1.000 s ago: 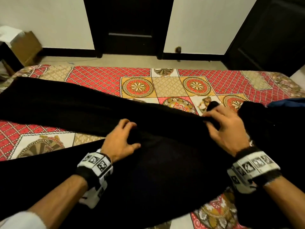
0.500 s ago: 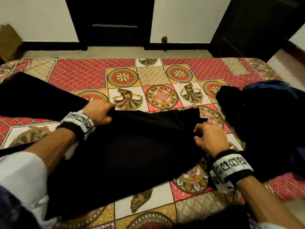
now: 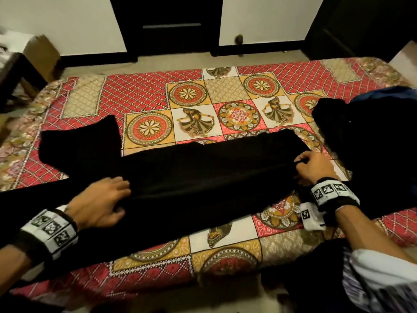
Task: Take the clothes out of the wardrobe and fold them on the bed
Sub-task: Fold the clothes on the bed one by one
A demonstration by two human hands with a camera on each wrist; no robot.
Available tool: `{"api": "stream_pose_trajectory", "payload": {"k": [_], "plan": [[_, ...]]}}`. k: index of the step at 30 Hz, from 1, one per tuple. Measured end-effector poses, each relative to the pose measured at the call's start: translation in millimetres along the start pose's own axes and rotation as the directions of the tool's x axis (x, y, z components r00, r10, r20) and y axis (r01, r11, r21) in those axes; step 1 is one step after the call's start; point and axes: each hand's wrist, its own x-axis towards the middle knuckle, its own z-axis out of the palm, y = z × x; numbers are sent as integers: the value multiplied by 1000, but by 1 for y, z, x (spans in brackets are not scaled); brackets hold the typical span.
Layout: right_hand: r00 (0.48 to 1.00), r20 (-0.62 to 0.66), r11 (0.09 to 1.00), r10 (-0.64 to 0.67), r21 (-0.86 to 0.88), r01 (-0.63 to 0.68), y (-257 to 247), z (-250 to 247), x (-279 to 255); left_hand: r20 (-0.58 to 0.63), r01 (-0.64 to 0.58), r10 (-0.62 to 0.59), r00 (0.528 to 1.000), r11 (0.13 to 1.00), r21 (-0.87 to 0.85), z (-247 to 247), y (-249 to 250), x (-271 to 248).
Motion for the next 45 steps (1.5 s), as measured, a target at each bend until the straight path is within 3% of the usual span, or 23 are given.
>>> {"api": "stream_pose_trajectory", "payload": {"k": [2, 5, 7, 9, 11, 14, 16, 19, 22, 25, 27, 29, 32, 34, 36, 39, 40, 42, 45], "plan": [[995, 61, 978, 77, 189, -87, 0, 4, -1, 78, 11, -12, 997, 1000, 20, 24, 1, -13], [975, 133, 839, 177, 497, -220, -9, 2, -3, 45, 42, -43, 998, 998, 41, 30, 7, -20], [967, 168, 759, 194, 598, -256, -10, 6, 0, 24, 26, -27, 999, 999, 35, 28, 4, -23], [971, 132, 784, 200, 572, -239, -7, 13, 4, 2, 9, -9, 1000, 999, 39, 20, 0, -27], [972, -8, 857, 234, 474, -202, -5, 12, 1, -58, 4, -1, 998, 999, 49, 12, 1, -31], [942, -164, 868, 292, 460, -189, 8, 8, 5, -131, -5, 10, 991, 999, 33, 3, 13, -44], [940, -185, 904, 287, 377, -202, 26, 19, 20, -122, -31, 34, 992, 999, 26, 10, 27, -58], [951, -147, 955, 273, 163, -249, 14, 18, -8, -15, -40, 42, 999, 997, 69, 32, 46, -75], [946, -181, 963, 270, 66, -262, -1, 18, -21, -3, 38, -38, 999, 994, 105, 35, 49, -78], [948, -185, 963, 261, -25, -270, -1, 24, -24, 42, 246, -247, 968, 969, 26, 27, 47, -83], [954, -191, 963, 232, -95, -253, -4, 27, -28, 63, 436, -433, 899, 899, -45, 27, 45, -88], [959, -206, 946, 195, -219, -239, -9, 33, -34, 112, 623, -613, 782, 771, -128, 25, 40, -93], [971, -221, 857, -88, -514, -40, -27, 39, -50, 150, 803, -790, 595, 576, -152, 23, 29, -96], [933, -175, 813, -315, -556, 171, -45, 47, -65, 161, 855, -842, 516, 491, -170, 24, 23, -97], [834, -99, 760, -542, -480, 437, -70, 62, -90, 142, 875, -877, 460, 420, -240, 23, 18, -98], [608, 143, 577, -781, -205, 790, -105, 101, -148, 93, 882, -939, 330, 271, -386, 20, 3, -103], [528, 237, 509, -815, -140, 849, -114, 116, -168, 73, 878, -959, 274, 218, -427, 17, -3, -108], [428, 381, 439, -820, -62, 896, -121, 139, -202, 78, 877, -982, 174, 118, -465, 15, -14, -117], [290, 463, 290, -838, -72, 954, -119, 159, -238, 199, 934, -976, 86, 9, -357, 19, -27, -141]]}}
